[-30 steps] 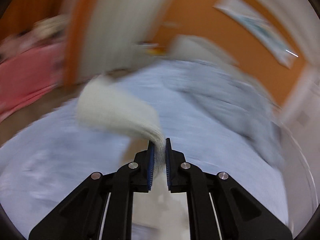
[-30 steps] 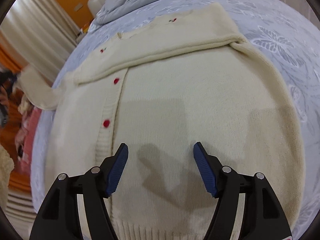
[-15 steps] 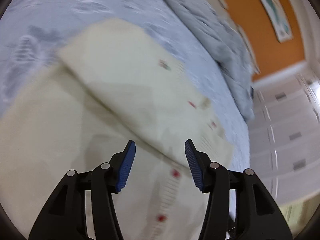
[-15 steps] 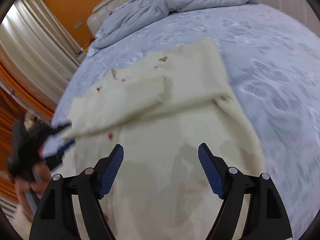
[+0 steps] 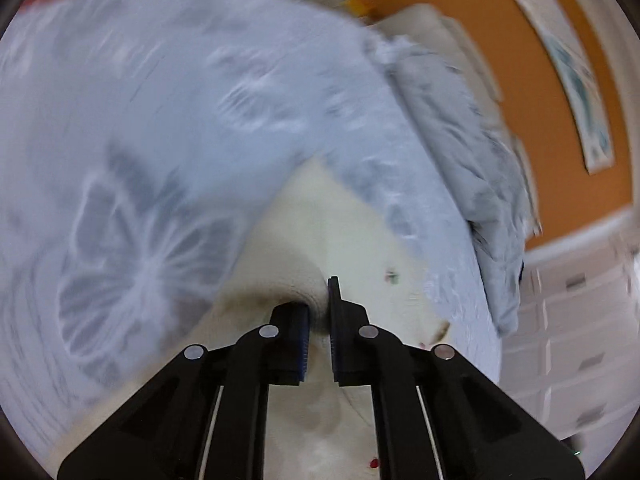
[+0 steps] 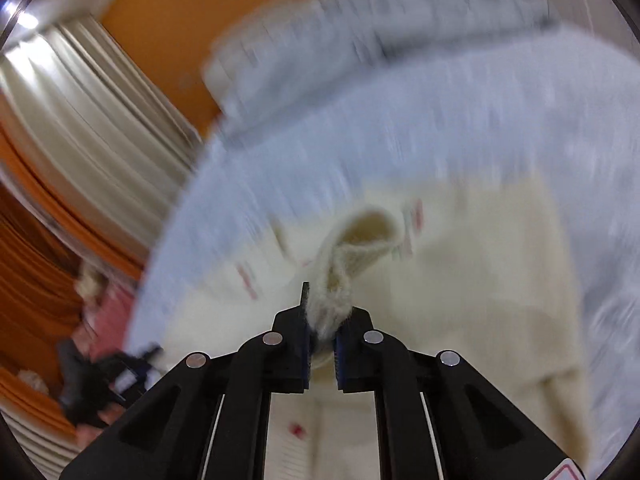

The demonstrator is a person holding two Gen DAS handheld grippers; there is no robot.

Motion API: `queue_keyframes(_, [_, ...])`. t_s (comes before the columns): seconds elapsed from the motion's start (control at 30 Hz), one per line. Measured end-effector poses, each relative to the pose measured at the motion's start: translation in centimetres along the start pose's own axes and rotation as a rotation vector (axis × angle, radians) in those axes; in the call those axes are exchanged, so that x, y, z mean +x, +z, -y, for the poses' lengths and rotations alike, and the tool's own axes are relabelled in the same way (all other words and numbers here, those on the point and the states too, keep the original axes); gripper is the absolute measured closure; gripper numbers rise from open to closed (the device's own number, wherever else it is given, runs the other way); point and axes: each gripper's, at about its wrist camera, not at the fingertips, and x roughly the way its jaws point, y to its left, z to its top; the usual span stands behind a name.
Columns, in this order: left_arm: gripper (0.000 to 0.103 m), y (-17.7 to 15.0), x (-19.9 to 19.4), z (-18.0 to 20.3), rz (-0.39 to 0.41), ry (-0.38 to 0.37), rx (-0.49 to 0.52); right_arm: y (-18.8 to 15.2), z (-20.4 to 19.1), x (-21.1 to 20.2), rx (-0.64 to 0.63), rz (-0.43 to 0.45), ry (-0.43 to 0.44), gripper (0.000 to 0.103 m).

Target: Fold small clothes

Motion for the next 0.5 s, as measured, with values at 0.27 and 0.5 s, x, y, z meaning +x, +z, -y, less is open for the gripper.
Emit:
queue_keyframes(0.27, [0.093,-4.7,4.5,-0.3,-0.057,0.115,0.14,-3.6,9.1,5.0,0.02,-0.181,-0.219,0.095])
queue_keyframes(0.5, [0.092,-4.7,4.3,-1.1,-0.063,0.088,0.191,-2.6,3.9,-0.4,-0.051,0.017,-0.257,0.083])
